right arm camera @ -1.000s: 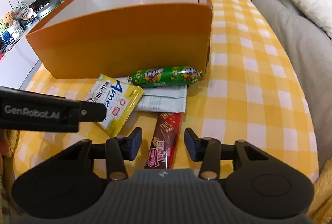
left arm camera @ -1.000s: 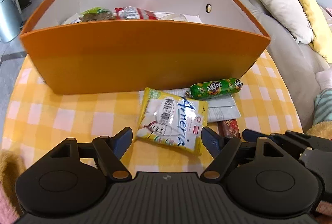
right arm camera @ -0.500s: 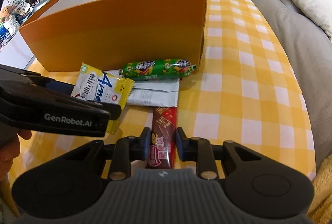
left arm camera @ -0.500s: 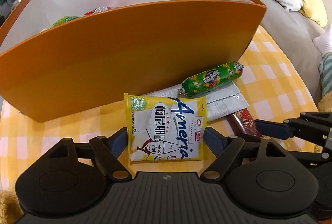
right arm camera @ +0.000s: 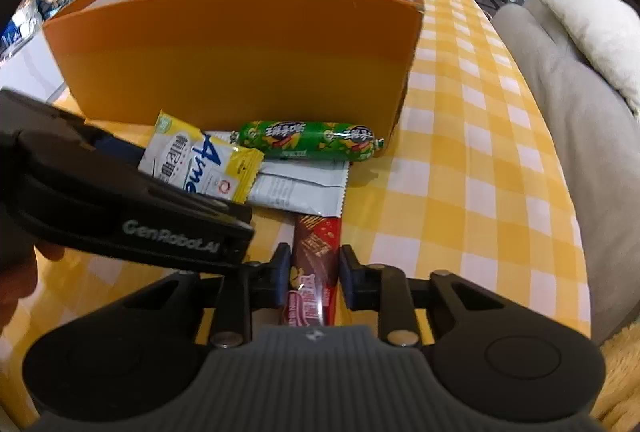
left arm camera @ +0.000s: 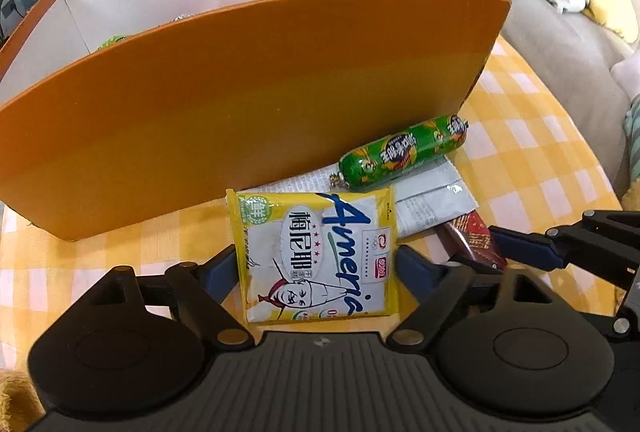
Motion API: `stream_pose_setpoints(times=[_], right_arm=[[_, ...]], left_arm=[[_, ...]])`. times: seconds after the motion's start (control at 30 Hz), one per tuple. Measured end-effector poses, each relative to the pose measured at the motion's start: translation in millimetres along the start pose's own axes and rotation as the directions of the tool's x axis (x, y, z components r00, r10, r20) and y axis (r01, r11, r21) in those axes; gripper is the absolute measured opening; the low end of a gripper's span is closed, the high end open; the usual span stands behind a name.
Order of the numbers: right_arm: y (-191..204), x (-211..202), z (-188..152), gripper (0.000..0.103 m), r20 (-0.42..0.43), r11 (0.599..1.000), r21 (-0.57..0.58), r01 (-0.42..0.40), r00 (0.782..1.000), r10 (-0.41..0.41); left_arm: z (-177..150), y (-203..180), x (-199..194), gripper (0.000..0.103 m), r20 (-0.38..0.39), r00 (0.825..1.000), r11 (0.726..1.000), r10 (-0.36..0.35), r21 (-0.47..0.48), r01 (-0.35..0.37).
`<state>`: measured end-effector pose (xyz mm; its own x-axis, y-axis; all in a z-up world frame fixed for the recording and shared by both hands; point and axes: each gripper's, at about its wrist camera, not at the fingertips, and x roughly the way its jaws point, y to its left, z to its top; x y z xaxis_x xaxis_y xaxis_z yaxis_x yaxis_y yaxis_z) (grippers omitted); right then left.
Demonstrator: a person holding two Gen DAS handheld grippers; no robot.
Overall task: Organize snacks
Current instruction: 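Grasp the yellow Amer bag with the left gripper while the right grasps the red chocolate bar, then lift both held snacks and carry them over the orange box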
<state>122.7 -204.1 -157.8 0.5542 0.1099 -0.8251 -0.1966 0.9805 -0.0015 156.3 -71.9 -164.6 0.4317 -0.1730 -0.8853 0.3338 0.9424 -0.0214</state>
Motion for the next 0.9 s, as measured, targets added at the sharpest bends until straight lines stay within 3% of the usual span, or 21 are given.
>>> stream_pose_setpoints(times=[0.23,0.5,0.9], right_arm=[[-3,-3,-1,0.021,-0.023,1.000,0.023,-0.003,1.000,0.004],[-6,-8,-5,0.021,-0.070,0.999,0.046,0.014,0.998,-0.010],[-16,-26,-22,0.021,-0.148,0.979,0.202,-0.034,0.987,0.065]], left_arm=[[-4,5,-8,0.066,-0.024,1.000,1.000,0.011,-0.016,-0.011],[-17,10,-23,0.064,-0.070,0.998,0.998,-0.009,-0.065,0.004],[-32,8,-47,0.064,-0.084,0.996,0.994,-0.043,-0.102,0.034]])
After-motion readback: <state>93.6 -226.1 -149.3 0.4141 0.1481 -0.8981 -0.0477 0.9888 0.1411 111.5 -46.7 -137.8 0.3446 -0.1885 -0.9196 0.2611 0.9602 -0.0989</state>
